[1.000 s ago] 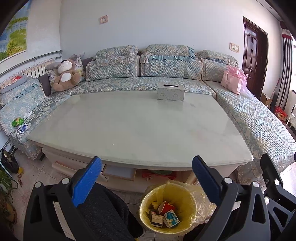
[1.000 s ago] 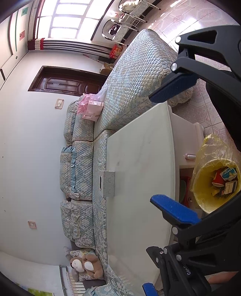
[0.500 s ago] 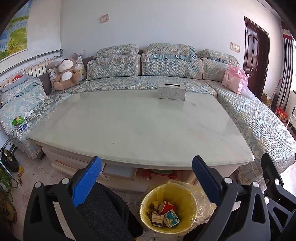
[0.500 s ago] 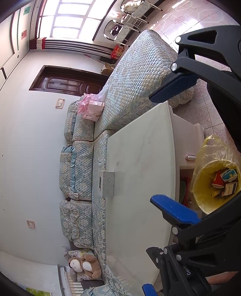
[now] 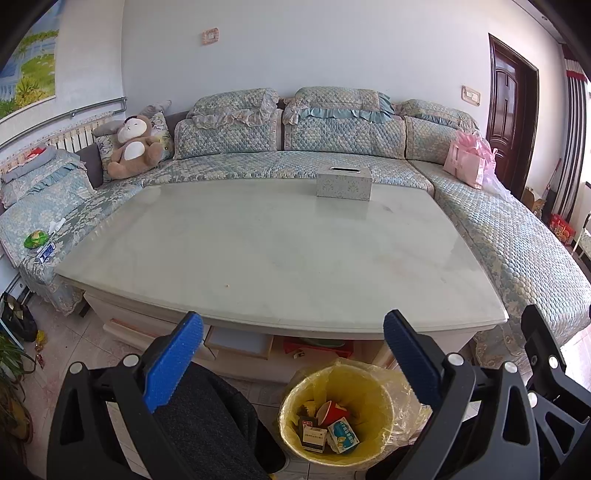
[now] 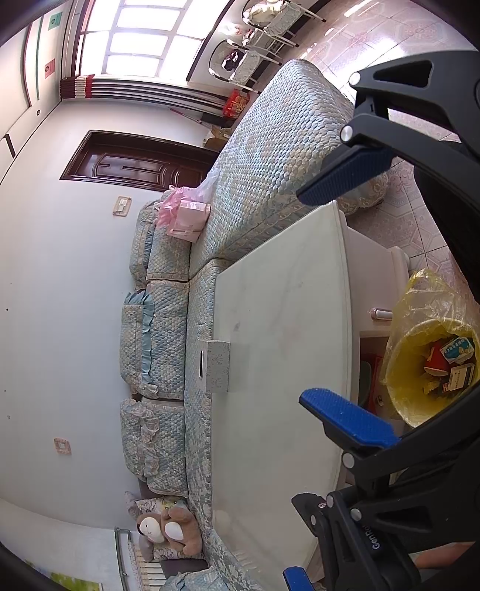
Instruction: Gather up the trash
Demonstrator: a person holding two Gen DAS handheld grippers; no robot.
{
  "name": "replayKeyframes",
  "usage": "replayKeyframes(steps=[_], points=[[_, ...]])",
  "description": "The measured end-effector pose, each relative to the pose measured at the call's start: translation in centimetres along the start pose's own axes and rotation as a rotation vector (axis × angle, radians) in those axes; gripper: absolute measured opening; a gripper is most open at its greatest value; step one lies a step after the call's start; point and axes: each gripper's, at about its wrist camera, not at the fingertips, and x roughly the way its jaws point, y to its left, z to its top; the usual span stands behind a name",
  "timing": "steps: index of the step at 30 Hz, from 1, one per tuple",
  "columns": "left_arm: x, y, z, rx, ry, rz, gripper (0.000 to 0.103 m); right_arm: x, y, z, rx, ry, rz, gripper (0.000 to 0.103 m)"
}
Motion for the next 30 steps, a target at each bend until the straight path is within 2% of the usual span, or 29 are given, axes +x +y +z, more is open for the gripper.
replayKeyframes(steps=[15, 21, 30], points=[[-0.08, -0.27, -0.04, 0.002, -0.005, 0.006, 0.096, -0.06, 0.16, 0.39, -0.004, -0.010, -0.006, 0.097], [-0.35, -0.34, 0.11, 0.012, -0.023, 0.033, 0.096, 0.06, 0.12, 0.25, -0.002, -0.005, -0.001, 0.097], [-0.18, -0.16, 0.29, -0.003, -0.006, 0.002, 0.096, 0.19, -0.21, 0.35, 0.005, -0.006, 0.004, 0.097]])
